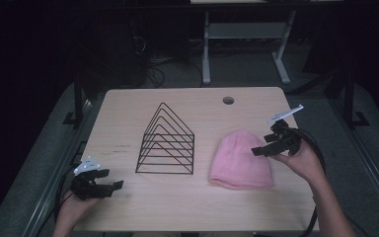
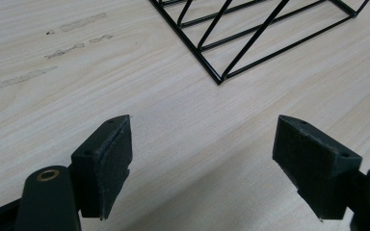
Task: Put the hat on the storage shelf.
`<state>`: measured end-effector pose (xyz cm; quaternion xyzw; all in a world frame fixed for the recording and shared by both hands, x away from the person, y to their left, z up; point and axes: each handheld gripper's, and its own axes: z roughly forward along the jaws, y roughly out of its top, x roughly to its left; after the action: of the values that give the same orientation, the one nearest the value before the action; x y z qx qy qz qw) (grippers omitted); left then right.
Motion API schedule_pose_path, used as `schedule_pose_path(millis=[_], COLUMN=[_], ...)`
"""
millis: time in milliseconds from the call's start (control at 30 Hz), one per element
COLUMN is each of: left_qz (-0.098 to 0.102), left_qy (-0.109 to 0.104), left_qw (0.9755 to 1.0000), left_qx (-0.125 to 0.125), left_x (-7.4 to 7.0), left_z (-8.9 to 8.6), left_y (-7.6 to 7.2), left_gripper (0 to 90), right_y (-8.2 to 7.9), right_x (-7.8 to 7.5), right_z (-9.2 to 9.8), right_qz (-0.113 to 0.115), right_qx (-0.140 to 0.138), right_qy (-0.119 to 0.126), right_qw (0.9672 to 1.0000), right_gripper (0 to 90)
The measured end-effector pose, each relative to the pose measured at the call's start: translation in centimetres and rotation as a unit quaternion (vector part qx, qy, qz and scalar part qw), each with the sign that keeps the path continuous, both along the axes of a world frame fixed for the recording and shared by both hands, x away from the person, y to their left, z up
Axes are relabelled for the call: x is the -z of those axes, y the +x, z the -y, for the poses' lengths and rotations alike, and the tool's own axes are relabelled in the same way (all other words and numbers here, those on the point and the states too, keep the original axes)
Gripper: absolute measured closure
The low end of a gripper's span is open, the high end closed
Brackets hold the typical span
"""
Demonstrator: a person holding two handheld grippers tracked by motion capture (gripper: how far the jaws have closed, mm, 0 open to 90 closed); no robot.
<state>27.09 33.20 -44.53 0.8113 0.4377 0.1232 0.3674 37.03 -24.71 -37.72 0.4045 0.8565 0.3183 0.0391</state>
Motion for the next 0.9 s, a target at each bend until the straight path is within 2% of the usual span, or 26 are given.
schedule_pose_path(millis=[200, 400, 633, 700, 767, 900], left_qz=[0.001, 0.001, -0.001, 0.001, 0.000, 0.000], left_qy=[-0.004, -0.002, 0.000, 0.001, 0.000, 0.001], left_qw=[1.0000, 1.0000, 1.0000, 1.0000, 1.0000, 1.0000], left_qx=[-0.001, 0.001, 0.005, 0.006, 0.005, 0.006], left_x=[0.0, 0.0, 0.0, 0.0, 0.0, 0.1], left_z=[0.0, 0.2, 0.2, 0.2, 0.2, 0.2], left_y=[0.0, -0.1, -0.1, -0.1, -0.1, -0.1], left_gripper=[21.7, 21.8, 21.7, 21.7, 21.8, 21.7], right_y=[1.1, 2.0, 3.6, 4.1, 4.6, 5.6], right_x=[0.0, 0.8, 2.2, 2.5, 2.7, 3.0], right_z=[-0.1, -0.4, -0.3, -0.4, -0.4, -0.8], right_qz=[-0.007, -0.013, -0.034, -0.044, -0.049, -0.057], right_qx=[0.001, 0.000, 0.007, 0.009, 0.013, 0.016], right_qy=[-0.001, -0.007, -0.004, -0.011, -0.006, -0.012], right_qw=[1.0000, 0.9999, 0.9994, 0.9989, 0.9987, 0.9982], right_gripper=[18.0, 18.5, 19.2, 19.7, 19.9, 20.0])
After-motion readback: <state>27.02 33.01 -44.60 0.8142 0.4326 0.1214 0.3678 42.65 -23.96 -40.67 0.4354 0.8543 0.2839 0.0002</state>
